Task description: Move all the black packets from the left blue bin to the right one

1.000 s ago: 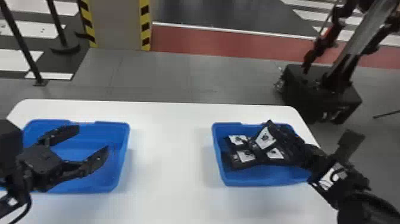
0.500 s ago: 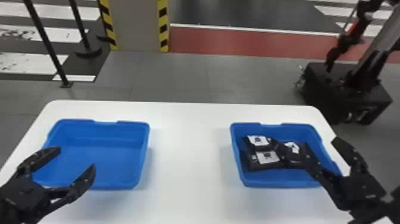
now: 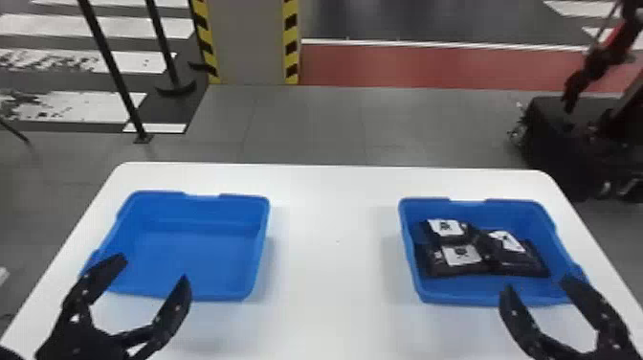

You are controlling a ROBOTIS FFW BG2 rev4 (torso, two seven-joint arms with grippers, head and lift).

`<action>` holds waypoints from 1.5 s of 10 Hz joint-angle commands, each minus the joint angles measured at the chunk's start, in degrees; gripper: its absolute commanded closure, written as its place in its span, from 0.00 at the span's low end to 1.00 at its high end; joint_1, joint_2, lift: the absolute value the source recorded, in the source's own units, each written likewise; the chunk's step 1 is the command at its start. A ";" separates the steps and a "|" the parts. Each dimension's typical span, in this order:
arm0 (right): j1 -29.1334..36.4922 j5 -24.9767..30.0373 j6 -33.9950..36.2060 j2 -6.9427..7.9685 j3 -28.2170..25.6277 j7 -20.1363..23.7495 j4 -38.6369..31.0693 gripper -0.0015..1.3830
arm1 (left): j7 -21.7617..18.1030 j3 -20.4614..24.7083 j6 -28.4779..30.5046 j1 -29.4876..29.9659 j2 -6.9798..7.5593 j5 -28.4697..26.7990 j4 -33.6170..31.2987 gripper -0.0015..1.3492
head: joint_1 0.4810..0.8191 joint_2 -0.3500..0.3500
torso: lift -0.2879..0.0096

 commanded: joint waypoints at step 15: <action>2.75 0.28 -0.82 0.16 0.93 -1.82 -0.71 0.20 | 4.71 -4.75 -1.25 4.38 -0.23 6.05 -0.45 0.10 | 0.63 0.42 | 0.60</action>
